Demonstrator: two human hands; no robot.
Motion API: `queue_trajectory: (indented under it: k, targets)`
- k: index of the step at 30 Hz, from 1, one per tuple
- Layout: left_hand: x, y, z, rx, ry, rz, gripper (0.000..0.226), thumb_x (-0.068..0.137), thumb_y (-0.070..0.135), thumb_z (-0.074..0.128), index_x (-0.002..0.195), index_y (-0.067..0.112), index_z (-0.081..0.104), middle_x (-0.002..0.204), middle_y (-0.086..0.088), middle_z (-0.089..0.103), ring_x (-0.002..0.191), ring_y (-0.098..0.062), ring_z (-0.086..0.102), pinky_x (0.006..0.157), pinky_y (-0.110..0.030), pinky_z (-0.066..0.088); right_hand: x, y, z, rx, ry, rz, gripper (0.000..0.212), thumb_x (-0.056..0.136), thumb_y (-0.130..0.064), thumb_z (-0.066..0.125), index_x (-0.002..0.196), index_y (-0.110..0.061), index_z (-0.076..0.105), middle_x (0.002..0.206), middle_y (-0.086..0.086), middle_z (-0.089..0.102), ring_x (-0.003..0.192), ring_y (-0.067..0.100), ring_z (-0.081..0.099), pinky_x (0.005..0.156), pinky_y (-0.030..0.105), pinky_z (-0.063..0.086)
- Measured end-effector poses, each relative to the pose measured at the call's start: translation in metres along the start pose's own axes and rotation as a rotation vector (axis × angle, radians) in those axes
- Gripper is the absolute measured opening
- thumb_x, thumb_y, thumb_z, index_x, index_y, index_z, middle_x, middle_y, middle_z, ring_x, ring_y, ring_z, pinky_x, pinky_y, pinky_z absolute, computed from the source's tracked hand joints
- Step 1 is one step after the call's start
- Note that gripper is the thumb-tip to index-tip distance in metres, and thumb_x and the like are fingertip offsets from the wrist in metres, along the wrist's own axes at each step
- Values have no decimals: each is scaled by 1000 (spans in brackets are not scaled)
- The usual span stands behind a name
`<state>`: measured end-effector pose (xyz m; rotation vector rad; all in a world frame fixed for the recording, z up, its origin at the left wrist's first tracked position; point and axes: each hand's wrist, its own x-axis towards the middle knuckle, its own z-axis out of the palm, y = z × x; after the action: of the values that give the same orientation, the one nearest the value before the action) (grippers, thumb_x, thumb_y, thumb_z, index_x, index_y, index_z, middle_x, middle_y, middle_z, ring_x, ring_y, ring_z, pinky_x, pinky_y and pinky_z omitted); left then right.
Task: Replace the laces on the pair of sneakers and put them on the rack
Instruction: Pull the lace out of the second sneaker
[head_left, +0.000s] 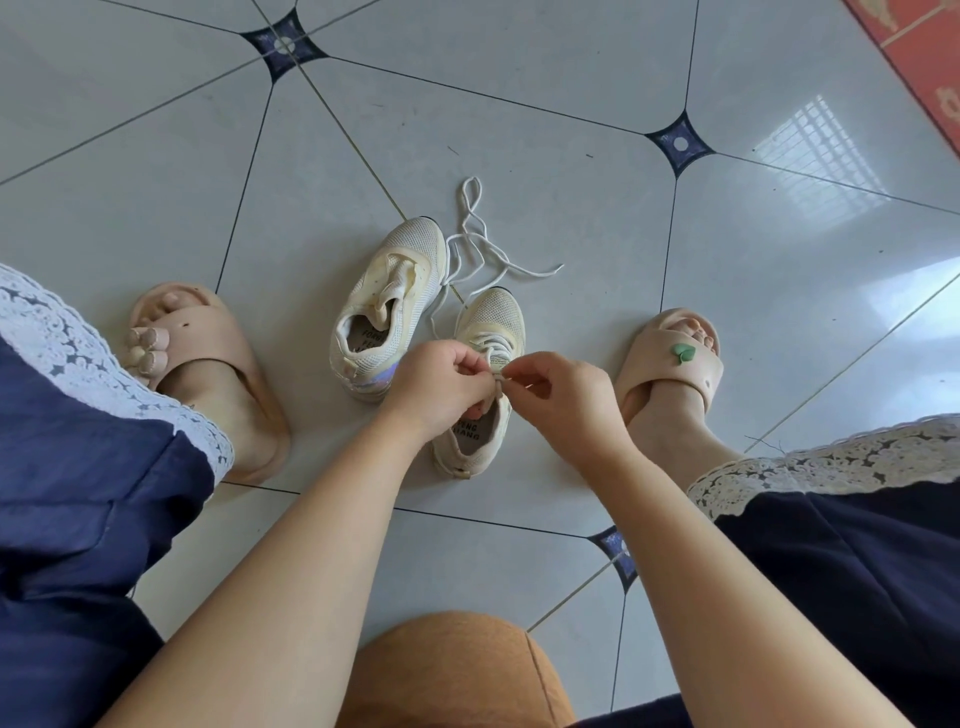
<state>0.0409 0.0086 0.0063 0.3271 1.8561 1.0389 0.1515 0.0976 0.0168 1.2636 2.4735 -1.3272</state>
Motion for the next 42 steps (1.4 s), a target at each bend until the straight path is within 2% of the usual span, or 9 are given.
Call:
queue_trajectory:
  k: [7, 12, 16, 23, 28, 32, 35, 38, 42]
  targets:
    - [-2, -1, 8, 281, 79, 165, 14, 72, 16, 68, 64, 23, 59, 53, 10, 58, 48, 2, 51, 49, -7, 39, -6, -2, 11, -238, 177, -74, 9, 79, -19, 61, 83, -13, 66, 78, 2, 65, 73, 23, 59, 61, 31, 42]
    - [-1, -3, 17, -105, 134, -133, 22, 73, 8, 62, 52, 14, 58, 42, 6, 55, 44, -10, 52, 53, -22, 46, -11, -3, 18, -69, 255, 2, 10, 75, -20, 68, 73, -13, 61, 69, -4, 63, 66, 14, 56, 62, 28, 43]
    - [0, 1, 13, -517, 59, -340, 24, 80, -1, 57, 58, 7, 58, 43, 3, 56, 39, -5, 53, 42, -15, 45, -10, -1, 18, 234, 206, 148, 11, 74, -17, 67, 71, -26, 62, 65, -14, 63, 65, -4, 58, 62, 9, 41]
    - [-1, 5, 0, 468, 66, 241, 6, 77, 13, 64, 78, 18, 62, 65, 11, 57, 61, -7, 52, 57, -11, 37, -4, 3, 5, -79, 139, -140, 9, 77, -10, 67, 83, -15, 70, 74, -3, 67, 67, 13, 58, 65, 20, 43]
    - [4, 6, -3, 614, 14, 382, 8, 78, 17, 64, 86, 15, 65, 74, 5, 61, 71, -13, 53, 63, -20, 37, -4, 1, 2, -223, 93, -246, 12, 79, -12, 62, 88, -15, 70, 80, 0, 66, 69, 19, 57, 62, 31, 46]
    - [7, 3, 1, 306, 40, 153, 11, 74, 14, 67, 65, 18, 61, 52, 11, 56, 50, -3, 52, 50, -6, 37, -3, 4, 5, -169, 168, -167, 8, 77, -12, 63, 84, -15, 67, 74, -6, 62, 66, 13, 54, 63, 20, 41]
    - [4, -1, 11, -173, 103, -172, 17, 76, 8, 62, 61, 16, 63, 45, 9, 59, 45, -5, 54, 46, -15, 45, -6, 1, 15, 103, 210, 78, 12, 74, -15, 64, 73, -27, 64, 64, -15, 61, 64, 2, 56, 64, 8, 39]
    - [0, 2, 15, -589, 147, -408, 15, 79, 4, 59, 65, 8, 63, 42, 6, 58, 38, -2, 51, 38, -11, 41, -8, -3, 23, 584, 118, 344, 20, 75, -11, 62, 65, -27, 67, 64, -8, 67, 68, 9, 63, 73, 25, 48]
    - [-1, 4, 3, -350, 23, -248, 12, 81, 6, 63, 73, 15, 63, 53, 7, 60, 49, -4, 52, 43, -12, 44, -3, 3, 9, 483, 24, 272, 12, 79, -16, 64, 73, -26, 67, 62, -10, 68, 67, 4, 64, 70, 18, 47]
